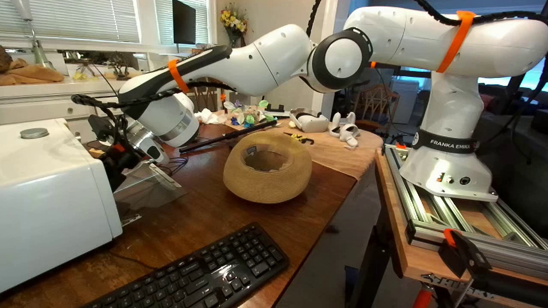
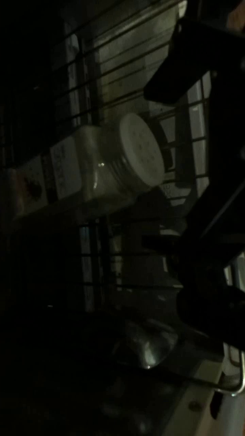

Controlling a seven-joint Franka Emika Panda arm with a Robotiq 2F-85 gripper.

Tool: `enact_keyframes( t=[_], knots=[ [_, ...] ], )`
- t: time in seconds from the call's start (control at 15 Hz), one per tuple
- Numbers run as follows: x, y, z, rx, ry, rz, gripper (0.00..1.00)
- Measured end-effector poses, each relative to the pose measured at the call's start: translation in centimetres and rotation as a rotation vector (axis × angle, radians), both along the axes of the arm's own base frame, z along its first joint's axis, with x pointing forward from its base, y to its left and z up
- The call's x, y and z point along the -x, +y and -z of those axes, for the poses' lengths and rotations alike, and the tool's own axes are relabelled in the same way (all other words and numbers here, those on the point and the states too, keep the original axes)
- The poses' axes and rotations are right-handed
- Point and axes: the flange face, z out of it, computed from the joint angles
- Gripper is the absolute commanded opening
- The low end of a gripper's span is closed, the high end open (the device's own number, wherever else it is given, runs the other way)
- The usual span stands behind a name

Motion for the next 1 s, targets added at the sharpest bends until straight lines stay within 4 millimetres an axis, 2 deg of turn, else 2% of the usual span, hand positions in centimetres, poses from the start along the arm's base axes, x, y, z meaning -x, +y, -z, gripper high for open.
enact_keyframes(
  t=[0.47,0.73,0.8,0.87,1.0],
  knots=[
    [-0.3,-0.2,-0.6,-0.059,0.046,0.010,1.00],
    [-0.7,0.5,-2.1,-0.095,0.034,0.013,1.00],
    [-0.8,0.6,-2.4,-0.103,0.032,0.014,0.95],
    [-0.8,0.8,-2.6,-0.109,0.029,0.015,0.74],
    [-0.9,1.0,-2.9,-0.114,0.028,0.015,0.68]
  ],
)
